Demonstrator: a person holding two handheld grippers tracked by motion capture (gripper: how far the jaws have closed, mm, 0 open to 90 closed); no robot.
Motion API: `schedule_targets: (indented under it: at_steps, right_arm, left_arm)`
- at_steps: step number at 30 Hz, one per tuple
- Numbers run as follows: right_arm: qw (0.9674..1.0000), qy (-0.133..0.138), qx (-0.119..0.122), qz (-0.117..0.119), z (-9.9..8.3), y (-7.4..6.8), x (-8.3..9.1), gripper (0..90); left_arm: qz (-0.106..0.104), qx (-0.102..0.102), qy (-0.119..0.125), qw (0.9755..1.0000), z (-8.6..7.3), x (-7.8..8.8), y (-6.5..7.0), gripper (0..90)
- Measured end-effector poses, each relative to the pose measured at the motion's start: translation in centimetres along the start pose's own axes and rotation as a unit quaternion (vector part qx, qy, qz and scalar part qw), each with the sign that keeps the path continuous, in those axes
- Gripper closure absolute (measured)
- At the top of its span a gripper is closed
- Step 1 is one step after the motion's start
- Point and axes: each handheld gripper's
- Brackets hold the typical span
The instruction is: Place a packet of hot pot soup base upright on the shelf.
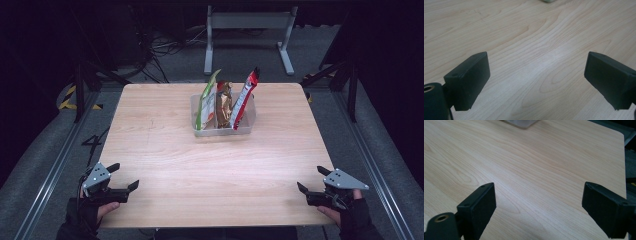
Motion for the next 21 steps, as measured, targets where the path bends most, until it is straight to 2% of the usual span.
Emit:
schedule_targets:
  at_steps: [9, 11, 14, 21]
  right_arm:
    - [1.0, 0.002, 0.003, 0.0, 0.06, -0.15, 0.04, 12.6]
    - [1.0, 0.004, 0.004, 0.003, 0.11, -0.22, 0.03, 11.9]
    - [0.9999, 0.005, 0.006, 0.009, 0.13, -0.27, -0.06, 11.6]
    - [1.0, 0.001, 0.004, 0.002, 0.04, -0.29, -0.06, 11.7]
  left_arm:
    - [0.004, -0.007, -0.009, 0.9999, 0.24, -0.45, 0.21, 6.3]
    - [0.012, -0.006, -0.009, 0.9999, 0.31, -0.41, 0.17, 6.2]
    - [0.011, 0.0, -0.009, 0.9999, 0.32, -0.44, 0.11, 6.3]
    - [0.024, -0.013, -0.022, 0.9994, 0.47, -0.94, 0.11, 6.7]
Point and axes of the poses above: each handheld gripper's, and its own axes: x roughly backward along the jaws, z roughly out of its top, y roughly to its right, and after that the axes turned 1 degree about y, right-handed
